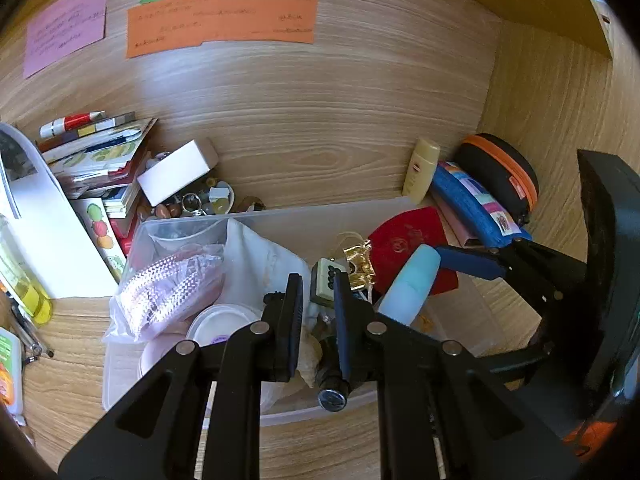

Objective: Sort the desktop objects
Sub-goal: 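Open both tools, dropping the tube and shell into the box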

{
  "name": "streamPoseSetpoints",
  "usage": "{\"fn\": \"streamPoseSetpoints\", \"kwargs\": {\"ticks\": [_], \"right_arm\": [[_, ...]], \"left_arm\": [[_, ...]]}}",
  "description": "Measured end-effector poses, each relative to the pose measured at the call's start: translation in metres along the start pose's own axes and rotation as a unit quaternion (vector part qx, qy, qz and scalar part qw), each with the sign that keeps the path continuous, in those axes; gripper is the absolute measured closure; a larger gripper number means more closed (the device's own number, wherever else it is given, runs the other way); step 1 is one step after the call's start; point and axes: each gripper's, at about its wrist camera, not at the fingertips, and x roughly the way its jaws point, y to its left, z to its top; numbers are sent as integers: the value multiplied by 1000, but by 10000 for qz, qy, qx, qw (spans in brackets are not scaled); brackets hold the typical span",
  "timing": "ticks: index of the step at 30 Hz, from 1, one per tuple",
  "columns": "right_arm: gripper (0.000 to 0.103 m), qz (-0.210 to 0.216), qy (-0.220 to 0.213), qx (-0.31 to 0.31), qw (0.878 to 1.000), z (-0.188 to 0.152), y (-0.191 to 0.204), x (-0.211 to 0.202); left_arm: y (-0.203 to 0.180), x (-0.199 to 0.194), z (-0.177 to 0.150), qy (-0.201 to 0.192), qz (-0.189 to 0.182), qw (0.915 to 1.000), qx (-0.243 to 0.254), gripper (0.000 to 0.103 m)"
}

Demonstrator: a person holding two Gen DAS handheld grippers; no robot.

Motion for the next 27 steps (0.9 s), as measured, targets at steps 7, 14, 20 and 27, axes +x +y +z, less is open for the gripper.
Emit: {"fn": "streamPoseSetpoints", "kwargs": {"ticks": [7, 14, 20, 27], "right_arm": [[29, -189, -102, -274, 9994, -1, 9, -3], [22, -297, -337, -273, 9986, 2, 8, -12], [19, -170, -354, -111, 9992, 2, 4, -13], [17, -60, -247, -85, 9996, 3, 5, -12]], "left_arm": [[6, -11, 1, -103, 129, 9998, -72, 84], [9, -29, 1, -273, 328, 9990, -118, 65], [12, -47, -2, -436, 533, 9975, -160, 47], [18, -72, -13, -628, 763, 9947, -293, 30]]}}
